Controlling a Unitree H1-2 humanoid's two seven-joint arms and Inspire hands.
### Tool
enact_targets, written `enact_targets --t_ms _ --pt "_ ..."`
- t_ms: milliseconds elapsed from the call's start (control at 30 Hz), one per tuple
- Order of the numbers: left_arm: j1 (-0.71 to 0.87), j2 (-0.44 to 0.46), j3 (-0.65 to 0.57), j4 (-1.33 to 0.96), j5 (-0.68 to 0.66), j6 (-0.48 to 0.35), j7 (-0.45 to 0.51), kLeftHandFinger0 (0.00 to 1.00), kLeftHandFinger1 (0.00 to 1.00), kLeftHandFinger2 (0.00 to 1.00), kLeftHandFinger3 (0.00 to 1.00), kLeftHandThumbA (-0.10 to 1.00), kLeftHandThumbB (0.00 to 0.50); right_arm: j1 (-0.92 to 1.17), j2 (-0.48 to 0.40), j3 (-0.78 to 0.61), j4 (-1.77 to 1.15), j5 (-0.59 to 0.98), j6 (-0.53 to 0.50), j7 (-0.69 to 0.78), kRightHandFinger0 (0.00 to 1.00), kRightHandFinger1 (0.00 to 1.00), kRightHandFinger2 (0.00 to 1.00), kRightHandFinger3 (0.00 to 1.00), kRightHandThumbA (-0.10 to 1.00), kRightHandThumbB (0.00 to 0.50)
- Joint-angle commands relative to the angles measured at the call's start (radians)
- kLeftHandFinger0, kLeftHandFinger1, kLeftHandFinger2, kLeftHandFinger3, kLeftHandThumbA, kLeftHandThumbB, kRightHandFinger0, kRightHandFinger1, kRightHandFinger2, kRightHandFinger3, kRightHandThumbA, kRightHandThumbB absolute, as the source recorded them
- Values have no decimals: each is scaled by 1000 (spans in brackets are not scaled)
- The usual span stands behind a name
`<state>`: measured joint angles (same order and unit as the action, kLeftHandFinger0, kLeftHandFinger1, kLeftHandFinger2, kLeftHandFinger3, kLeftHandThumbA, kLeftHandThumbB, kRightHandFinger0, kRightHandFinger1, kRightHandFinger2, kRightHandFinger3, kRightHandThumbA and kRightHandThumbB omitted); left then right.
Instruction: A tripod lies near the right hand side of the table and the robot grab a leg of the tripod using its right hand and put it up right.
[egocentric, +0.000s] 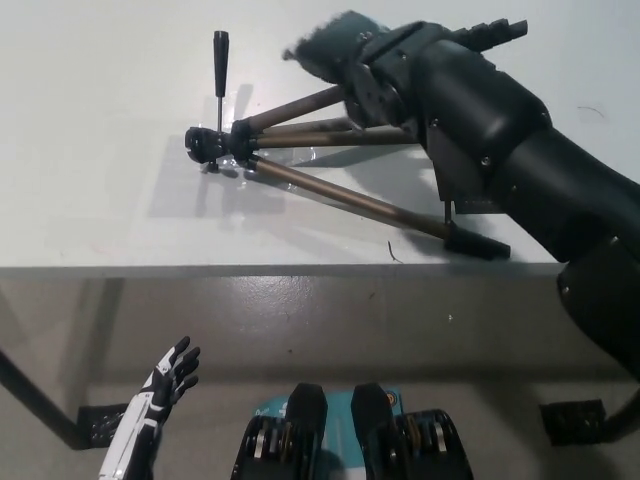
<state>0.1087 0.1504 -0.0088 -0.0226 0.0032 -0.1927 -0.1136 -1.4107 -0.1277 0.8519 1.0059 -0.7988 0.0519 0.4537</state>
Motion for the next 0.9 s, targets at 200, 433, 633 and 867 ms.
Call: enact_targets --t_ms 200,433,633,867 --pt "5 17 -7 -23 2 -38 -20 1000 1000 1000 1000 1000 278 -61 -42 -39 139 -11 9 -13 1000 1000 1000 1000 1000 500" --pt "10 15 -8 -21 11 -35 -18 1000 1000 1000 1000 1000 267 -58 -51 6 297 -68 21 -228 1000 1000 1000 1000 475 279" --pt "10 16 -10 -16 8 -41 -23 1000 1000 1000 1000 1000 253 -14 -72 19 290 -101 -54 -579 0 2 214 502 -52 328" --pt "3 15 -18 -20 13 -30 -29 1000 1000 1000 1000 1000 247 6 -71 -52 270 -49 -141 -758 0 62 481 301 -100 248"
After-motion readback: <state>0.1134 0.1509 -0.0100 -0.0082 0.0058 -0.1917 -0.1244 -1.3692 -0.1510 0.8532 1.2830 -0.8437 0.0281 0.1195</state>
